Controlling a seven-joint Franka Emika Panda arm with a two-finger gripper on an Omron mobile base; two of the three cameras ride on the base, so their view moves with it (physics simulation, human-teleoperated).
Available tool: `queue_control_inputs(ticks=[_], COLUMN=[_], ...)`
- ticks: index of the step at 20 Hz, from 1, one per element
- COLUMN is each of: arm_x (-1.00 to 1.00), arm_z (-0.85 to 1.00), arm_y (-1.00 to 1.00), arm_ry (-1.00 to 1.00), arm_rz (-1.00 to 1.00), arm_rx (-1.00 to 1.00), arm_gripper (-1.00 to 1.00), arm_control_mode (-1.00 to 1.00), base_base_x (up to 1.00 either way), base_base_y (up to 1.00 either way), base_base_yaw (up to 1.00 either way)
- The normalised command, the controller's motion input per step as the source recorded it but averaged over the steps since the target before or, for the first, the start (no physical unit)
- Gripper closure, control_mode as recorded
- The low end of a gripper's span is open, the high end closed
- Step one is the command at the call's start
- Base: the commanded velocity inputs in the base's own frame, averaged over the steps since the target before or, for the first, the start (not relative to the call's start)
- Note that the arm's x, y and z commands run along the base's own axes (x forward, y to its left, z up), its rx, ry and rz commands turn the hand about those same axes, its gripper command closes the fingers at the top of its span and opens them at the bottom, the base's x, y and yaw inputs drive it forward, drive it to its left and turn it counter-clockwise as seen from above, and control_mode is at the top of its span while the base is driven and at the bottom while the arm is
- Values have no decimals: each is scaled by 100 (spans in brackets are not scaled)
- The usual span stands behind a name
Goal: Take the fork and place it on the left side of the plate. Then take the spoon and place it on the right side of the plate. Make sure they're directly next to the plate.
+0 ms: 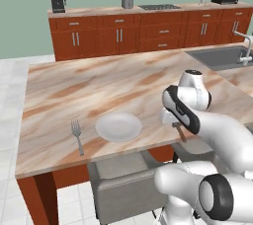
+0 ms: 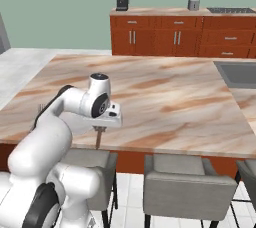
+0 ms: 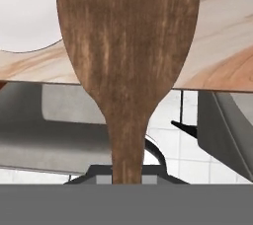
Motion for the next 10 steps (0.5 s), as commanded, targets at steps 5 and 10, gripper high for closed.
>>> queue_control_inputs(ticks=[5,10], arm_x=[39,32], arm_z=[-23,-32], arm_y=[1,1], arm_ry=[2,0], arm_rz=[-1,0], arm_rx=[-1,-2], arm_gripper=[100,100], arm_control_mode=[-100,-100], base_base_x=[0,0], base_base_y=[0,0], base_base_yaw=[0,0])
